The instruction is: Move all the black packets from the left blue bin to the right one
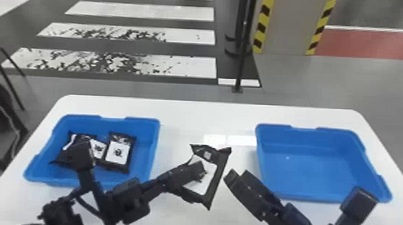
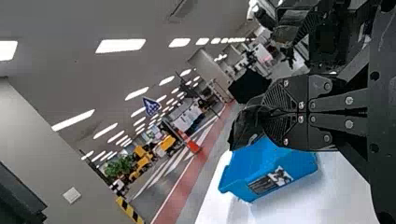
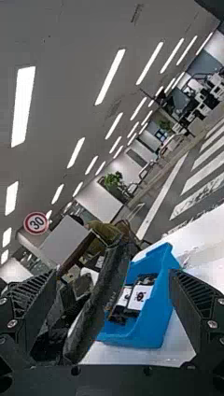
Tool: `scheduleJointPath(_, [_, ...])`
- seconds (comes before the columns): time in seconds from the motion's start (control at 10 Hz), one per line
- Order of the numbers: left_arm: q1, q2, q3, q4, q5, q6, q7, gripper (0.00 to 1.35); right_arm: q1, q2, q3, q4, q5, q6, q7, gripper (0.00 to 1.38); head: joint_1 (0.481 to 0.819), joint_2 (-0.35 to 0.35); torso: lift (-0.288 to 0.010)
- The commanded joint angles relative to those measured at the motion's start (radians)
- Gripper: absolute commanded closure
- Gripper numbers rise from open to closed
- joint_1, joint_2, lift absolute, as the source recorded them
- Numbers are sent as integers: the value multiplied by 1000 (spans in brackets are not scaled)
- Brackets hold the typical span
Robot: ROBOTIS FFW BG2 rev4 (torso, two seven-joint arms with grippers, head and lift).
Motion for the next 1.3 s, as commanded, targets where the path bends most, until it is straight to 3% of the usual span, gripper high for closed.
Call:
scheduleJointPath(0.0, [-14,1,-35,18,8,-8,-1,1205,-16,-5,12,6,-22,13,0,142,695,5,-140])
scheduleJointPath(0.1, [-16,2,-41,21,10,-10,-1,1205,-16,-7,14,6,-22,13,0,234,695,-3,-140])
scheduleJointPath(0.2, [-19,2,-39,21,12,-15,-1,1205,-16,-7,18,16,-32,13,0,519,695,-6,-140])
scheduleJointPath(0.4, [-19,4,-35,21,12,-17,-1,1205,-16,-7,24,30,-52,23,0,789,695,-5,-140])
scheduleJointPath(0.6, [-19,4,-35,21,12,-17,-1,1205,-16,-7,24,33,-60,43,2,1157,695,4,-140])
scheduleJointPath(0.7, [-16,2,-33,23,12,-17,-1,1205,-16,-7,24,38,-58,43,5,1271,695,6,-140])
scheduleJointPath(0.8, [-16,2,-31,28,12,-32,3,1202,-16,-7,24,38,-56,40,6,1274,695,9,-140])
scheduleJointPath(0.9, [-6,-1,-29,38,40,-59,19,938,-21,-7,24,43,-58,33,6,1274,695,11,-140])
scheduleJointPath(1.0, [8,-7,-9,38,36,-62,27,461,-41,-10,22,65,-56,11,6,1274,695,15,-140])
scheduleJointPath(1.1, [23,-7,5,38,30,-71,27,91,-70,-21,10,99,-48,1,5,1274,695,20,-140])
scheduleJointPath(1.2, [40,-8,23,38,30,-86,27,90,-114,-38,-12,153,-24,-9,2,1274,695,20,-140])
